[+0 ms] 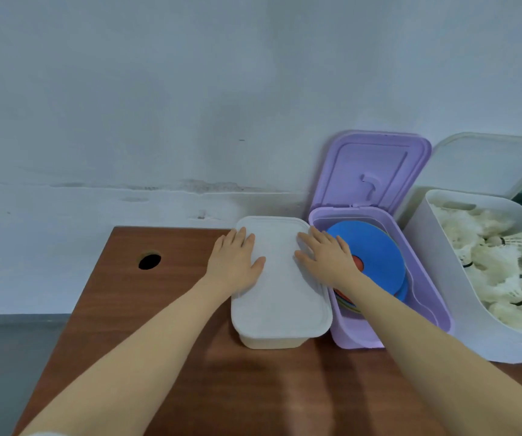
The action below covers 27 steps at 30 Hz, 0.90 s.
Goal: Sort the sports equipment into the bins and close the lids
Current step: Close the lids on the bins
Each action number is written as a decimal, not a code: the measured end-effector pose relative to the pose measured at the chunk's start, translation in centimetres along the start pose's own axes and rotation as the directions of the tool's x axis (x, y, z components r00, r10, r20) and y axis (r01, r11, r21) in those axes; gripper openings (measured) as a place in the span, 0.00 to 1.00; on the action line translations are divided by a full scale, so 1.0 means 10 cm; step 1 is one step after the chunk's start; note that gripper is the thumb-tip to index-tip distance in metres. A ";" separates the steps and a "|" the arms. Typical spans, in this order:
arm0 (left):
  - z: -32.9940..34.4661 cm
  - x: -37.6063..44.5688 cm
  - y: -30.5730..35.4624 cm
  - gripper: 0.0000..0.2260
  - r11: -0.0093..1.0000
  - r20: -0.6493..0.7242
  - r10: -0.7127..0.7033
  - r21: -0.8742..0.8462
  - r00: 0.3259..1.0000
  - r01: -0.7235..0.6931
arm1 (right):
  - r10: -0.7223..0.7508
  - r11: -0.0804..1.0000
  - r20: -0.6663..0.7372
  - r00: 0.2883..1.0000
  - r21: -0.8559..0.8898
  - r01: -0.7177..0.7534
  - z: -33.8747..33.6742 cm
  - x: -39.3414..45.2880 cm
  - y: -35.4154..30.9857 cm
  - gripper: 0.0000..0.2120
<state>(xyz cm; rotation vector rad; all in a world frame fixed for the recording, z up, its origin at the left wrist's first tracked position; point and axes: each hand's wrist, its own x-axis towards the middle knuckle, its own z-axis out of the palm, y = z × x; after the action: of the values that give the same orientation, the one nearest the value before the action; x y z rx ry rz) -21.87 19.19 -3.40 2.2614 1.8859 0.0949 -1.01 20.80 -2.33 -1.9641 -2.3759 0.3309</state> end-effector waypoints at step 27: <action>-0.87 1.32 2.00 0.33 0.976 -0.326 -0.185 0.047 0.927 0.211 | -0.080 0.969 -0.402 0.912 0.184 0.167 -1.28 0.58 2.11 0.39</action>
<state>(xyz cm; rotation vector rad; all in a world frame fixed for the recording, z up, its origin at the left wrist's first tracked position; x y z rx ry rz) -1.63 29.65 7.96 2.1976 2.3107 0.3839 20.37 31.88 5.56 -1.5967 -2.0961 0.1594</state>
